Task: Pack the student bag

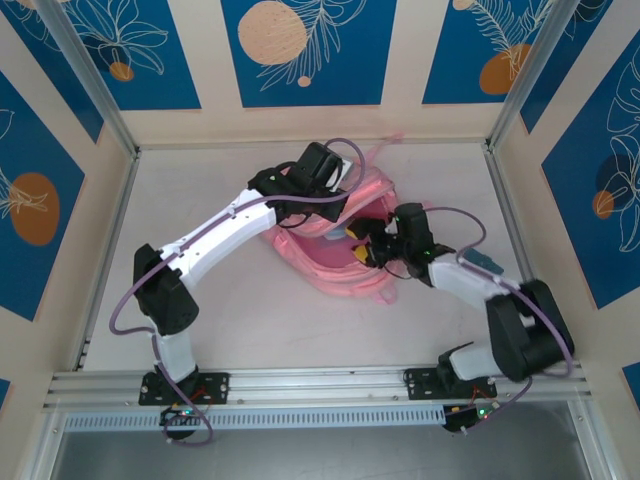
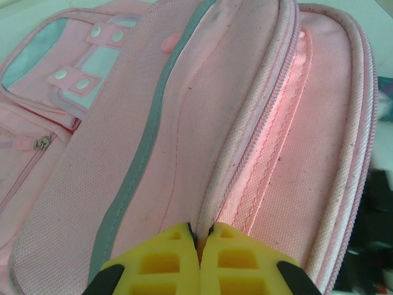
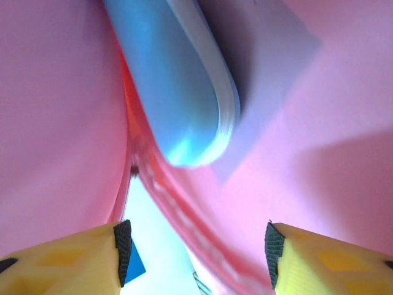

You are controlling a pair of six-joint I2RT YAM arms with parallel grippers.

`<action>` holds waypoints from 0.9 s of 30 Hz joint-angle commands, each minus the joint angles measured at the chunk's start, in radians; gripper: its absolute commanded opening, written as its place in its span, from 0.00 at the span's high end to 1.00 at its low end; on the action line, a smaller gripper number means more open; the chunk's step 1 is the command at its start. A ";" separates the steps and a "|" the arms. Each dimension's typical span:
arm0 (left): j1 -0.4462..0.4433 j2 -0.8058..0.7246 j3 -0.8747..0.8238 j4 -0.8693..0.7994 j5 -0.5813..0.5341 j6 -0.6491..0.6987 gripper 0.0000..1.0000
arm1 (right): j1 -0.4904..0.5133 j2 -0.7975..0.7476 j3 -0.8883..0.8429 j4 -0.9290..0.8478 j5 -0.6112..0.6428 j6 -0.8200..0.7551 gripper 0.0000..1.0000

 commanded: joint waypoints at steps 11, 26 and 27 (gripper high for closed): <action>0.056 -0.123 -0.124 0.079 0.185 -0.176 0.44 | -0.020 -0.521 0.121 -0.813 0.361 -0.278 0.40; 0.339 -0.417 -0.747 0.341 0.274 -0.066 0.25 | 0.115 -0.223 0.359 -0.765 0.300 -0.493 0.23; 0.358 -0.412 -0.770 0.353 0.297 -0.038 0.24 | 0.127 -0.200 0.371 -0.765 0.298 -0.496 0.23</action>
